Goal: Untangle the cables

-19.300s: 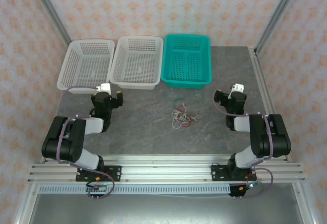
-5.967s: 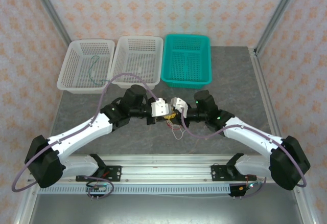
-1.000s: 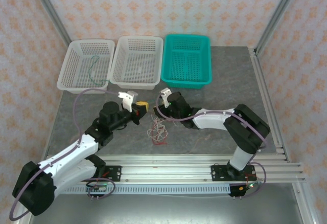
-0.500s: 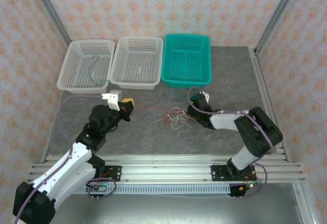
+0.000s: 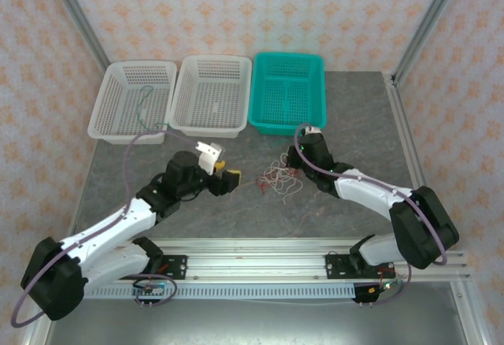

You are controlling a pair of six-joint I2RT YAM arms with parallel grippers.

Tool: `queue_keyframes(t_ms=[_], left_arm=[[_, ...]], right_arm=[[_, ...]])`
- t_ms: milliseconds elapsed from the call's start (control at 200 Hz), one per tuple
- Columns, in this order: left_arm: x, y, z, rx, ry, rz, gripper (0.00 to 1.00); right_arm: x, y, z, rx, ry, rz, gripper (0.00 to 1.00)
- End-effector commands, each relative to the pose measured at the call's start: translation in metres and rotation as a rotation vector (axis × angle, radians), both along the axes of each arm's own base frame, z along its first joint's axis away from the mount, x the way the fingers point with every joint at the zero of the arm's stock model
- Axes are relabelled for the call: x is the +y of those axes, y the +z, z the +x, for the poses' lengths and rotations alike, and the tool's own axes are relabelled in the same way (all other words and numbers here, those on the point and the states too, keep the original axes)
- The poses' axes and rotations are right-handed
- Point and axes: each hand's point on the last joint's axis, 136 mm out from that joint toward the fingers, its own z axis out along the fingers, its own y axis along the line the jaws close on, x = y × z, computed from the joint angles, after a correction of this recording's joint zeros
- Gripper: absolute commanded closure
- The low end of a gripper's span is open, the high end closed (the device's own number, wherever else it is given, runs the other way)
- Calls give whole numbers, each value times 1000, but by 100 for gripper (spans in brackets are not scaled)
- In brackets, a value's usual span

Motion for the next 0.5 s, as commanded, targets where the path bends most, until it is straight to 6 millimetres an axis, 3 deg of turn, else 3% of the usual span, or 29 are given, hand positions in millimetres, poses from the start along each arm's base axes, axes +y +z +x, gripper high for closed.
queue_keyframes(t_ms=[0, 85, 195, 495], left_arm=[[-10, 56, 2, -192, -65, 33, 29], [-33, 58, -3, -215, -183, 128, 32], [-53, 49, 9, -170, -230, 156, 32], [-77, 24, 51, -101, -172, 160, 36]], right_arm=[[11, 5, -9, 19, 116, -88, 88], [26, 9, -15, 17, 196, -107, 88], [39, 10, -21, 38, 249, -94, 88], [56, 11, -33, 79, 313, -80, 88]])
